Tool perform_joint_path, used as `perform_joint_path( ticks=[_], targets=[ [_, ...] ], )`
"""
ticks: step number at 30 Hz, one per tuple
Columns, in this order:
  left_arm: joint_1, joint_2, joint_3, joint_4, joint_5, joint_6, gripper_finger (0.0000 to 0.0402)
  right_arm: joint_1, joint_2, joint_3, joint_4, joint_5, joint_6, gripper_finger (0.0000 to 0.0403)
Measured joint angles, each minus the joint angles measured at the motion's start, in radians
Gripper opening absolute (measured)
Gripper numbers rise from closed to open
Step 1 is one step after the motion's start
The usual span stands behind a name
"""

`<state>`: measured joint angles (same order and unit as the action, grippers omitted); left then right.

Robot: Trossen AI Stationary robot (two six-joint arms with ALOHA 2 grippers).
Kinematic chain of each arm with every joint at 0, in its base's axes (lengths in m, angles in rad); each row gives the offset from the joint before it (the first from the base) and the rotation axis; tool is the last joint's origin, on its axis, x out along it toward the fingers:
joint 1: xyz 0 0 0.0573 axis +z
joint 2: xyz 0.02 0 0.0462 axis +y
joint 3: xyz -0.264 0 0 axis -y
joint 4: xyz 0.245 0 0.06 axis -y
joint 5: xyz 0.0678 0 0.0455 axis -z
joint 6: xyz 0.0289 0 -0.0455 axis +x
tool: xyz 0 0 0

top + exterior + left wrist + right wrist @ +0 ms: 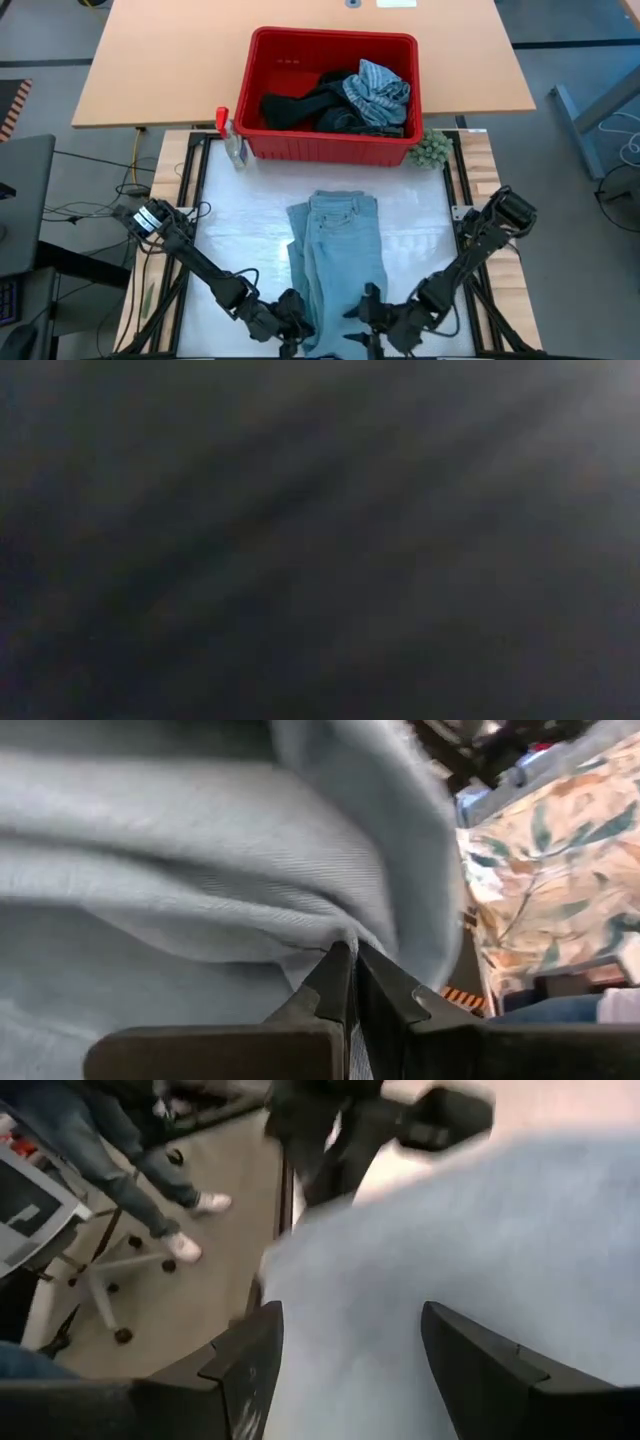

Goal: Fold laundry
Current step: Fold the blue pants from the red laundry bin

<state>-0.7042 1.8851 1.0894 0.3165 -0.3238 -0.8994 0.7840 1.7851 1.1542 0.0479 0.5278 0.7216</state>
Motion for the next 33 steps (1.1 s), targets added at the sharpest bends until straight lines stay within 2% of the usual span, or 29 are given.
perform_joint_path(
  ticks=[3, 8, 12, 17, 23, 25, 27, 30, 33],
  targets=[
    [-0.008, 0.0, 0.036, 0.003, -0.007, 0.024, 0.0, -0.041, -0.002, 0.0, 0.059, -0.002, -0.11, 0.0264],
    [-0.034, 0.0, 0.046, -0.002, -0.006, 0.012, 0.0, -0.117, -0.002, 0.0, 0.059, -0.008, -0.23, 0.0264],
    [-0.053, 0.016, 0.036, 0.012, -0.01, -0.028, 0.0, -0.178, 0.002, 0.0, 0.064, -0.051, -0.297, 0.0264],
    [-0.062, 0.03, 0.021, 0.041, -0.076, -0.031, 0.0, -0.23, 0.003, 0.0, 0.095, -0.148, -0.316, 0.0264],
    [-0.068, 0.148, 0.017, 0.179, -0.056, -0.122, 0.0, -0.258, 0.003, 0.001, 0.062, -0.117, -0.293, 0.0264],
    [-0.071, 0.159, 0.018, 0.182, -0.058, -0.146, 0.0, -0.272, 0.003, 0.0, 0.037, -0.096, -0.281, 0.0264],
    [-0.075, 0.163, 0.018, 0.156, -0.058, -0.163, 0.0, -0.285, -0.007, 0.0, 0.036, -0.119, -0.28, 0.0264],
    [-0.078, 0.163, 0.018, 0.157, -0.058, -0.165, 0.0, -0.284, -0.071, 0.019, -0.066, -0.117, -0.267, 0.0264],
    [-0.085, 0.163, 0.018, 0.159, -0.036, -0.169, 0.0, -0.314, -0.13, 0.022, -0.243, -0.085, -0.172, 0.0261]
  ],
)
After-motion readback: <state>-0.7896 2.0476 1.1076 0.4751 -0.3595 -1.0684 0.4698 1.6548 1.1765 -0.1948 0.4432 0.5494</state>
